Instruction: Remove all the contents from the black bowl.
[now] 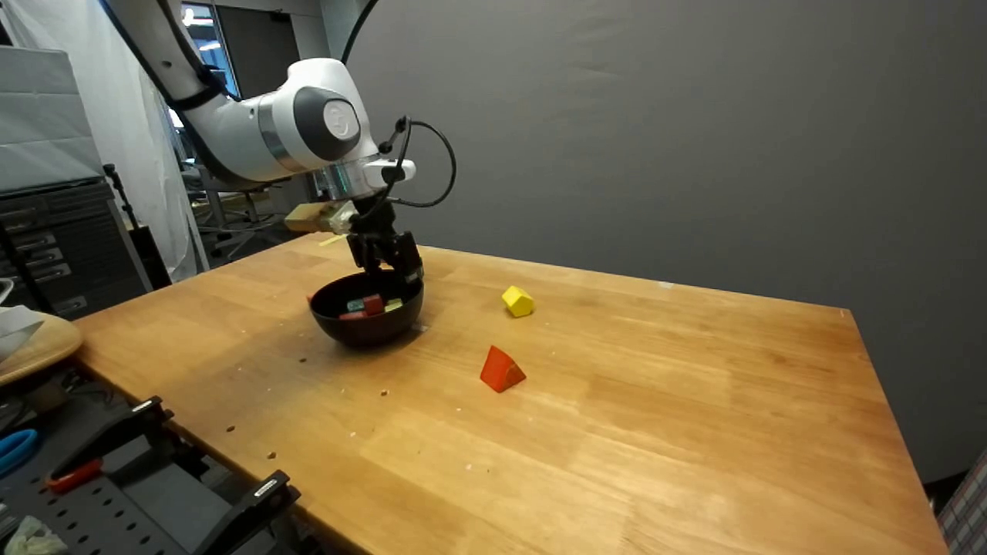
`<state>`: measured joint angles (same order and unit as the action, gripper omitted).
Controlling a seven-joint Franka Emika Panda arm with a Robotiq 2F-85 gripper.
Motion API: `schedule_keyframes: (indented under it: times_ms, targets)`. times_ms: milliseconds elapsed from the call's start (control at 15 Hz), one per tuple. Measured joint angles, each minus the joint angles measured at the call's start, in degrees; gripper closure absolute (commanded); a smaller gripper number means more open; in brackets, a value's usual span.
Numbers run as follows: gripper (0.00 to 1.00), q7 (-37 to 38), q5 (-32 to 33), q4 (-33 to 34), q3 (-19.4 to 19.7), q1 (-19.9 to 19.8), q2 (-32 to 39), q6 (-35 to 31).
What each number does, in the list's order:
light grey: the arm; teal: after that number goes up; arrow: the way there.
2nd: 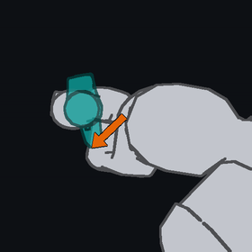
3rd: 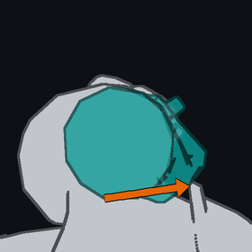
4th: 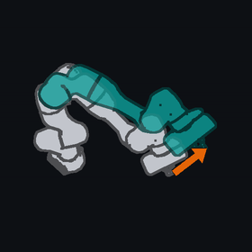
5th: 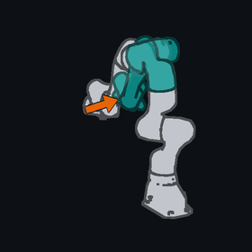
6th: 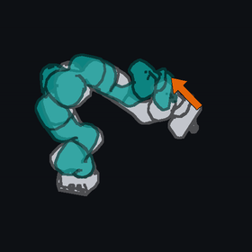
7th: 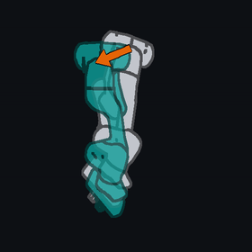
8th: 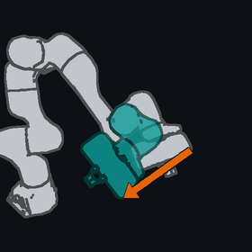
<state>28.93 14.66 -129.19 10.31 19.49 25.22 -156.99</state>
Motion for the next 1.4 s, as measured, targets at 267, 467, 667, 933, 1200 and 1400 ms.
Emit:
schedule_keyframes:
  times_ms: [267, 467, 667, 933, 1200, 1400]
  targets:
    - [0.07, 4.6, 6.7, -0.2, 2.9, 4.1, 0.0, 0.4]
    - [0.06, 4.2, 6.8, -1.7, 1.3, 4.1, -0.2, 0.4]
    - [0.05, 1.0, 4.6, -4.4, -2.5, 2.0, -1.0, 0.2]
    - [0.17, -12.9, -4.1, -6.6, -10.6, -5.9, -1.9, 1.1]
    - [0.48, -23.8, -12.0, -6.5, -15.4, -12.6, -1.9, 3.0]
    - [0.71, -29.6, -16.5, -5.0, -17.3, -16.2, -0.9, 5.2]
